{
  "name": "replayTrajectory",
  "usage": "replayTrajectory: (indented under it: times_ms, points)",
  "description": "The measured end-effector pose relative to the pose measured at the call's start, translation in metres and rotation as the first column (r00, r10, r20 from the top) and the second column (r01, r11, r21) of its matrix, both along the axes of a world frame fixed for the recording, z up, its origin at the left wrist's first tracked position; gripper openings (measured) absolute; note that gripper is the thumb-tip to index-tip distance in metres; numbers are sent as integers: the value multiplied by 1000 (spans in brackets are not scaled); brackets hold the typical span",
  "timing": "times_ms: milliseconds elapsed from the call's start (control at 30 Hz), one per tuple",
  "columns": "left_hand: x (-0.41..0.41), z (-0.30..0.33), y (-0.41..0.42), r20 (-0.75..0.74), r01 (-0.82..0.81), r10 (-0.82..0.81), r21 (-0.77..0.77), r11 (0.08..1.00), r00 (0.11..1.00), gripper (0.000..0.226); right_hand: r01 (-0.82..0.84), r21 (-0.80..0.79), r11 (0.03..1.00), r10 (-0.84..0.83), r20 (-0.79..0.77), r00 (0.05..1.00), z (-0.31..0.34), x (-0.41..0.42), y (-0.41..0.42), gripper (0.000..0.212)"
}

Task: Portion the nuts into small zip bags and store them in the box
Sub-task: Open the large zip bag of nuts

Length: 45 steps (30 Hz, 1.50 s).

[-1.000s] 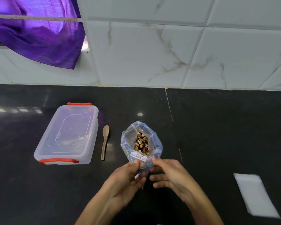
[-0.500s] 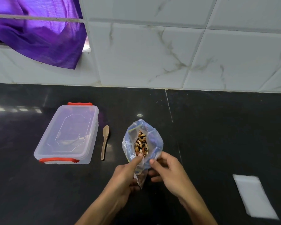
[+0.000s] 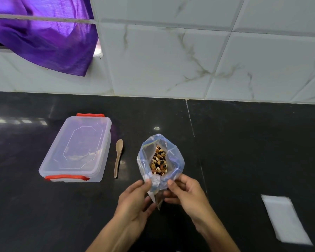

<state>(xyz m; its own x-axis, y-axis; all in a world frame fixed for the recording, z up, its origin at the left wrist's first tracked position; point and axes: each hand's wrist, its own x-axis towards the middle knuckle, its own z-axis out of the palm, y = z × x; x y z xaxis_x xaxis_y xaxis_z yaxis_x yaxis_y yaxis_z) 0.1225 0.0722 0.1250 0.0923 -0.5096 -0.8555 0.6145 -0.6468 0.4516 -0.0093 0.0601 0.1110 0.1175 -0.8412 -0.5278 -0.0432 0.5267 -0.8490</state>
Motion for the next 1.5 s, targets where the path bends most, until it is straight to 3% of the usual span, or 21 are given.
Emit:
replayTrajectory:
  times_ms: [167,300,467,533,600,700,767,867,967,1000,1067,1133,1233,1300,1367,1500]
  points:
    - [6,4,-7,59,101,-98,-53,994,993,47,-55,-123,991,39,-126,991,3,-3,-2,16]
    - [9,-4,-13,136,143,-136,-44,989,981,27,-93,-202,975,44,-235,971,2,-3,-2,14]
    - [13,-15,-18,150,162,-159,-7,987,976,22,-155,-225,962,86,-288,954,2,-3,-3,12]
    - [11,-20,-18,135,151,-147,-19,988,980,18,-156,-210,965,101,-250,963,-1,-1,-2,13]
    - [9,-21,-19,52,96,-93,-47,994,994,19,-101,-161,982,82,-119,990,-3,2,-1,15]
    - [0,-14,-15,-181,-21,9,-65,998,983,26,43,104,994,-72,288,955,-6,4,0,20]
    - [-6,-10,-11,-263,-37,15,-78,996,965,35,59,286,956,-182,428,885,-9,4,0,26]
    - [-10,-15,-8,-242,29,-55,-111,993,969,32,4,312,950,-135,402,906,-12,3,0,27]
    - [-3,-24,-9,57,179,-173,-131,975,983,28,-58,211,976,16,199,980,-8,2,2,23]
    - [1,-24,-9,194,251,-222,-141,958,956,28,-52,191,980,36,88,996,-7,2,2,20]
    - [12,-23,-11,395,350,-274,-136,927,877,49,-4,133,991,20,-124,992,-7,-3,-2,17]
    - [23,-17,-18,497,378,-258,-157,912,828,65,55,4,999,-51,-278,959,-7,-8,-9,24]
    - [32,-14,-42,651,464,-230,-212,860,724,71,39,-259,965,-154,-439,885,-1,-9,-31,35]
    - [34,-16,-63,791,585,-227,-194,787,568,70,-113,-390,914,-140,-562,815,4,-4,-51,39]
    - [33,-20,-81,893,686,-198,-154,711,405,62,-306,-408,860,-53,-668,742,3,5,-70,46]
    - [29,-29,-100,972,800,-143,-66,597,187,28,-514,-370,774,25,-793,609,-6,17,-91,23]
